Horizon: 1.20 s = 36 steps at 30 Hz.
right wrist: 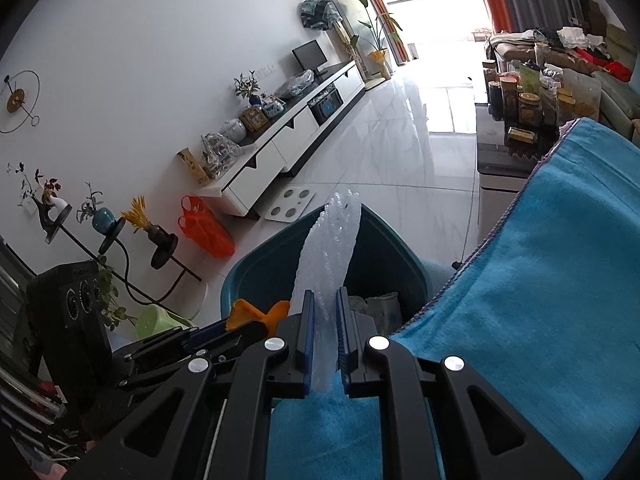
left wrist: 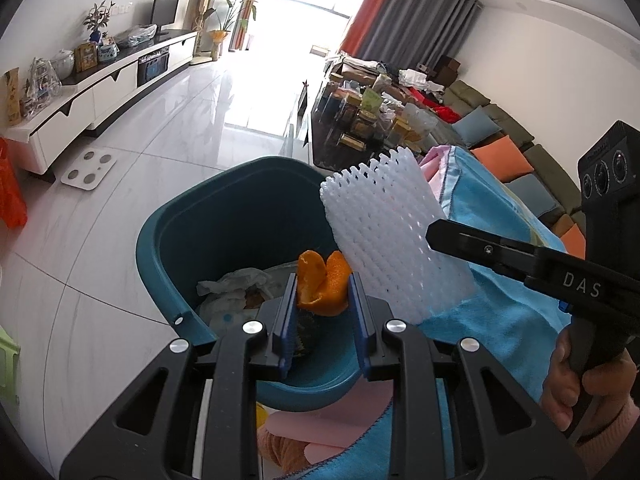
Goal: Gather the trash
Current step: 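Open both grippers over the teal bin to drop the trash, then move both open grippers back over the table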
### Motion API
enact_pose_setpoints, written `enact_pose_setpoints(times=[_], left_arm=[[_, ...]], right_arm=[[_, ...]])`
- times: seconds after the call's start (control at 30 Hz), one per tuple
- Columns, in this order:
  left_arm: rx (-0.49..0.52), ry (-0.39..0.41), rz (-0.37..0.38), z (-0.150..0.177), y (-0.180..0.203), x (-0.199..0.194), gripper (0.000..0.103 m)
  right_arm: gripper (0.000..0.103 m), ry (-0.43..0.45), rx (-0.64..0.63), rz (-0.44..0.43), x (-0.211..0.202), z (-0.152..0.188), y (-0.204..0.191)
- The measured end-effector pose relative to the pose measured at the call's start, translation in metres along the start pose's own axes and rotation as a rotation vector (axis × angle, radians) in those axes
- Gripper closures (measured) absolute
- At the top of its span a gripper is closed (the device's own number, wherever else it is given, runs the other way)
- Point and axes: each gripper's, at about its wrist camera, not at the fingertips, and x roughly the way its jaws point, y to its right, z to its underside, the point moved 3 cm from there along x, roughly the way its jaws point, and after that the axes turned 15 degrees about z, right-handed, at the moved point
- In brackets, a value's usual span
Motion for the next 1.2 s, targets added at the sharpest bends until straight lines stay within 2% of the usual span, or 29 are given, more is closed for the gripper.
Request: enact_pose_setpoints(times=[0.37, 0.47, 0.57, 0.87, 0.93, 1.0, 1.07, 1.1, 1.2], left_arm=[[-0.011, -0.015, -0.004, 0.001, -0.007, 0.014, 0.080], [-0.010, -0.015, -0.005, 0.001, -0.007, 0.015, 0.077], [-0.001, -0.008, -0.016, 0.002, -0.007, 0.014, 0.067], [0.036, 0.032, -0.023, 0.006, 0.004, 0.002, 0.046], [0.057, 0.047, -0.030, 0.008, 0.008, -0.004, 0.033], [0.087, 0.069, -0.029, 0.010, 0.016, -0.011, 0.028], [0.119, 0.089, -0.025, 0.014, 0.027, -0.017, 0.018], [0.134, 0.105, -0.023, 0.016, 0.033, -0.020, 0.009], [0.174, 0.153, -0.009, 0.021, 0.051, -0.032, 0.006]], right_arm=[[0.090, -0.029, 0.003, 0.014, 0.012, 0.000, -0.003], [0.087, -0.031, 0.002, 0.014, 0.011, 0.002, -0.003], [0.076, -0.024, 0.008, 0.017, 0.011, 0.001, -0.002], [0.068, 0.009, 0.008, 0.024, -0.005, 0.007, 0.009], [0.063, 0.033, 0.001, 0.037, -0.015, 0.010, 0.014], [0.053, 0.066, -0.002, 0.046, -0.027, 0.014, 0.018], [0.048, 0.105, -0.010, 0.061, -0.043, 0.019, 0.024], [0.043, 0.129, -0.014, 0.071, -0.051, 0.022, 0.027], [0.028, 0.200, -0.032, 0.121, -0.076, 0.033, 0.036]])
